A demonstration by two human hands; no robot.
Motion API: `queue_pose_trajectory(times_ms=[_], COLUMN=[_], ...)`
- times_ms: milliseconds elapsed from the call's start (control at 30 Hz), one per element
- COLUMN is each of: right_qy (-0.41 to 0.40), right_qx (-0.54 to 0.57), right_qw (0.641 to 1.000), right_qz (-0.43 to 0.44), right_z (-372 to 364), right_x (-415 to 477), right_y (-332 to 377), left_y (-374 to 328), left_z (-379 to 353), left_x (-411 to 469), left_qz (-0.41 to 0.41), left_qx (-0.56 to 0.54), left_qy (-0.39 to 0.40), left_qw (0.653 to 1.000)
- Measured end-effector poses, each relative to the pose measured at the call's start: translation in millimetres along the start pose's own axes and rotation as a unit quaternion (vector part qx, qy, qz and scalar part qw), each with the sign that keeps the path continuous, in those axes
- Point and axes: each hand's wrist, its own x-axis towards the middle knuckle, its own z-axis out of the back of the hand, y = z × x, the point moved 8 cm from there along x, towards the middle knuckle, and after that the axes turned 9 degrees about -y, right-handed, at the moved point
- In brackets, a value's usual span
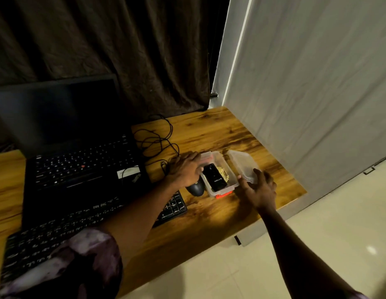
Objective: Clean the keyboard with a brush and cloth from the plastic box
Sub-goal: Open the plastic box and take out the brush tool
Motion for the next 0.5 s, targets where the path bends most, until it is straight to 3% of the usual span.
queue_pose_trajectory(times_ms=[167, 300, 400, 500], right_qy=[0.041, -0.100, -0.008, 0.095], right_qx=[-0.035, -0.098, -0.058, -0.121], right_qw=[0.999, 0.971, 0.971, 0.956], right_qz=[0.001, 0.191, 0.231, 0.249], right_z=[-5.8, 9.0, -20.4, -59.6], right_x=[5.4, -0.7, -5.2, -9.4], right_y=[3.9, 67.2, 114.7, 132.7], left_y=[3.9, -1.5, -6.2, -7.9], left_z=[-5.7, 4.0, 7.5, 3.5], left_x=[-0.4, -5.7, -12.2, -14.8], left_qz=[0.001, 0.002, -0.004, -0.010], left_qx=[0.013, 0.028, 0.044, 0.041], left_qy=[0.032, -0.003, -0.045, -0.051], left_qw=[0.999, 1.000, 0.998, 0.998])
